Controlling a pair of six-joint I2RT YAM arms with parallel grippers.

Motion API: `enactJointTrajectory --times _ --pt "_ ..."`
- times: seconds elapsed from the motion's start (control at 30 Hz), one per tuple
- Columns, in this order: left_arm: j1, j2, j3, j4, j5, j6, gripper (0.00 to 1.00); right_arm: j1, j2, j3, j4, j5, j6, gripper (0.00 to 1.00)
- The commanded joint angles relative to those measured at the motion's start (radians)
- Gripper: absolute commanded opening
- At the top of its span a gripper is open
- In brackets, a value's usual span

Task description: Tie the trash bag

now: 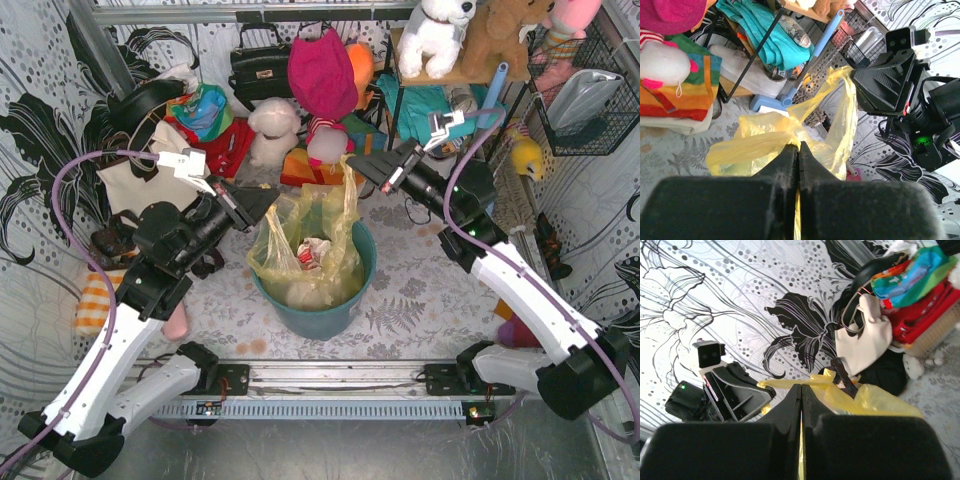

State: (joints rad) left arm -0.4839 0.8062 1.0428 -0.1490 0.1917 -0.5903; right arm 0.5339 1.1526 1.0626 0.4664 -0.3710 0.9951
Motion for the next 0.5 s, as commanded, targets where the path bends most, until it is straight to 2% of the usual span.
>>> enactJointTrajectory --times 0.0,0.13,0.2,0.3,0.47 --pt "0.002 0.043 0.029 0.162 0.027 0.043 0.05 0.002 0.069 0.132 0.151 -0.079 0.006 0.00" --pt "0.001 0.031 0.036 0.354 0.336 0.015 0.06 0.003 0.064 0.154 0.218 -0.152 0.028 0.00" --pt "0.002 -0.009 -0.002 0.443 0.437 -0.028 0.06 0.002 0.019 0.121 0.239 -0.193 0.024 0.00" --pt "0.001 -0.087 -0.066 0.475 0.472 -0.051 0.07 0.002 -0.061 0.055 0.241 -0.268 0.023 0.00" --pt "0.002 -0.234 -0.164 0.493 0.417 -0.066 0.11 0.003 -0.200 -0.072 0.169 -0.328 0.011 0.00"
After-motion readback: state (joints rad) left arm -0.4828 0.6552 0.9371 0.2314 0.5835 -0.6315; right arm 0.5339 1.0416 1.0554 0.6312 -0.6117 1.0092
